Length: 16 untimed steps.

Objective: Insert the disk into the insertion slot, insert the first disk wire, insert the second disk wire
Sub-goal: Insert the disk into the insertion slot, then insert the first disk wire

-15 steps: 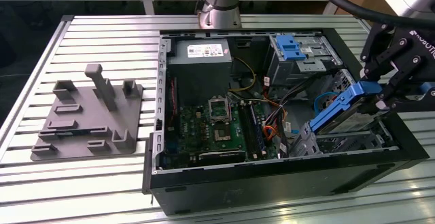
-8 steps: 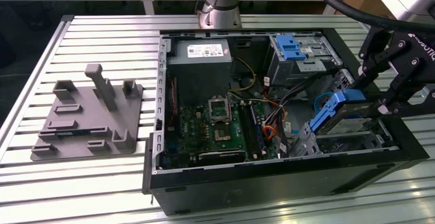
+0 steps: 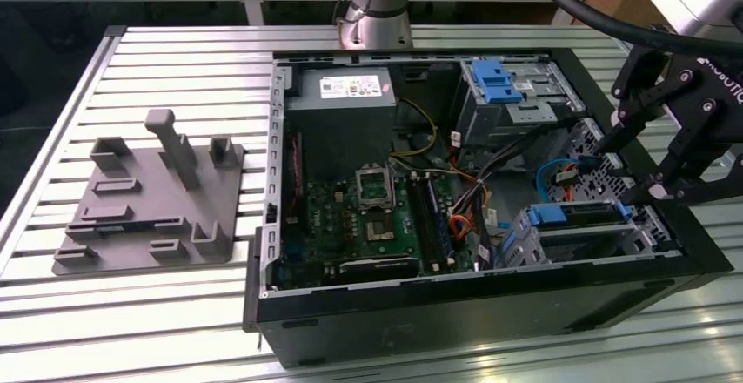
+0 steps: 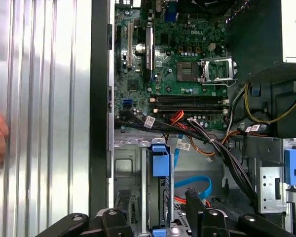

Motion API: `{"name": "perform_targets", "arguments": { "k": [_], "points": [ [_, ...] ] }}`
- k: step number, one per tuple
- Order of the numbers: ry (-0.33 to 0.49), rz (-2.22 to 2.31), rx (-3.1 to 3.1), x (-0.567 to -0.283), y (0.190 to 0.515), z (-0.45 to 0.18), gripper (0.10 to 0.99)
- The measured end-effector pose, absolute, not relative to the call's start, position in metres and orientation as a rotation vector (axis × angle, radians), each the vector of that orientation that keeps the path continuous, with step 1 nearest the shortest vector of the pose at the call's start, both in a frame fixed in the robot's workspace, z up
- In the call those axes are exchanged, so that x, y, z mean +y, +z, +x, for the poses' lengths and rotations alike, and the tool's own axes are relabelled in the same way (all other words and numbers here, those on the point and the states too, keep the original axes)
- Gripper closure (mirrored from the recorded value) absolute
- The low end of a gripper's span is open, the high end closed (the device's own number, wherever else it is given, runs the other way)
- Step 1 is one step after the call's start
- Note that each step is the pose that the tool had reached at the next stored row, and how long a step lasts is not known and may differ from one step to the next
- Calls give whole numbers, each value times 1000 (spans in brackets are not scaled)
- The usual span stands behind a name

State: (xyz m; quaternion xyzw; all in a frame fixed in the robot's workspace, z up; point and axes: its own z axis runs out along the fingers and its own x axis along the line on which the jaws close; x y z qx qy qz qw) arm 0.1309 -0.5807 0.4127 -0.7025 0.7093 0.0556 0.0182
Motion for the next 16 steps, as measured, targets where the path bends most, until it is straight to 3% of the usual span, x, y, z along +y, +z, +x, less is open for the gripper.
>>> {"name": "perform_targets", "arguments": {
  "k": [16],
  "points": [
    [148, -2168, 2197, -581, 412, 129, 529]
  ]
}}
